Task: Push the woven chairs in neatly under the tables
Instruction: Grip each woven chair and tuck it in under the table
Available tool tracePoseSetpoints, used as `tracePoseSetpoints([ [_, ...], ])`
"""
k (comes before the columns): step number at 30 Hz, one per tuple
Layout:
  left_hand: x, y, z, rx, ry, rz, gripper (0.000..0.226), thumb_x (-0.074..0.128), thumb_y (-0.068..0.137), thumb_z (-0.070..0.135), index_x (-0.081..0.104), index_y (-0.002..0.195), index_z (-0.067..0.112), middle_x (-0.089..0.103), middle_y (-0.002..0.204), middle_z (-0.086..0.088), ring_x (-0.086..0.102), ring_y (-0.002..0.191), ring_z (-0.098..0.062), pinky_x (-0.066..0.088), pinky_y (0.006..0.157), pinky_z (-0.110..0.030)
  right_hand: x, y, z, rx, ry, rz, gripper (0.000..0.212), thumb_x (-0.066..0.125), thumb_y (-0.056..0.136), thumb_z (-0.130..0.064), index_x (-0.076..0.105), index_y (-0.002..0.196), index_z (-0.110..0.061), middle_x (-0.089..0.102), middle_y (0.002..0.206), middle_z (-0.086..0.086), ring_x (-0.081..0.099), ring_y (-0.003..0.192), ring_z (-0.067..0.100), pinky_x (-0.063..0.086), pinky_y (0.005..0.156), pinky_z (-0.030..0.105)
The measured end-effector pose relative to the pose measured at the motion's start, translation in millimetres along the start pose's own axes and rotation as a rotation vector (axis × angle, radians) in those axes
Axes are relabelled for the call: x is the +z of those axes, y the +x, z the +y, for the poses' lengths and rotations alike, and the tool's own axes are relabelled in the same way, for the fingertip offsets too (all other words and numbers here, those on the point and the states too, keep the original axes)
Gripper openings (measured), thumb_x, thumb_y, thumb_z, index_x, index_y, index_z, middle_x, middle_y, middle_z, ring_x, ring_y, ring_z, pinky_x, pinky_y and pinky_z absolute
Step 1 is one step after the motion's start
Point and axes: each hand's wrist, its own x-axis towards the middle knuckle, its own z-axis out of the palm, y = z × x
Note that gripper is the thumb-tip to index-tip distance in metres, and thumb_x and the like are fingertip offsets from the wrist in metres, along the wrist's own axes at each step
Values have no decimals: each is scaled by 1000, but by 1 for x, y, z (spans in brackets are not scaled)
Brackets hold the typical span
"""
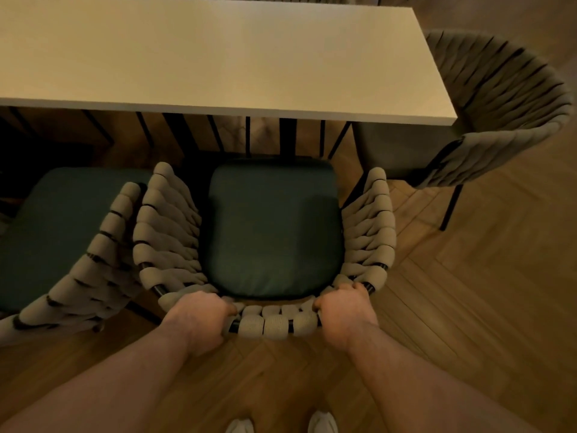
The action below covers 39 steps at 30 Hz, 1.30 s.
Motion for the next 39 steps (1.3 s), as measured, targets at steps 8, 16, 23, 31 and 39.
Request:
tracePoseSetpoints([
  [8,1,-2,5,-23,6,11,39,57,101,26,59,136,42,68,122,9,63,113,-17,51,101,-38,-5,-2,-3,57,25,-62,36,70,101,-32,66,135,-39,64,131,-2,53,130,23,33,122,51],
  [16,6,-36,5,-38,-84,84,68,63,98,24,38,161,30,41,165,1,33,154,-22,17,131,-42,-29,-25,-25,97,88,-180,39,65,97,-31,63,135,-30,64,135,-2,51,137,24,19,129,61],
  [23,-3,-113,-41,-156,-310,168,80,69,95,23,31,165,36,35,170,6,26,158,-17,14,132,-44,-102,-42,-65,22,171,-167,22,65,99,-36,66,119,-30,67,105,-8,63,120,17,20,129,59],
  [31,23,-207,-165,-396,-405,257,85,72,89,26,34,165,30,37,169,4,32,156,-19,28,128,-39,-166,-46,-175,-189,166,-95,60,68,99,-45,50,154,-30,65,141,-2,56,138,20,16,130,60],
  [39,73,-260,-323,-438,-379,260,97,76,86,29,25,168,29,31,172,1,27,158,-22,24,129,-38,-175,-31,-340,-235,178,-62,68,71,97,-43,46,159,-34,58,154,-4,50,147,22,15,131,61],
])
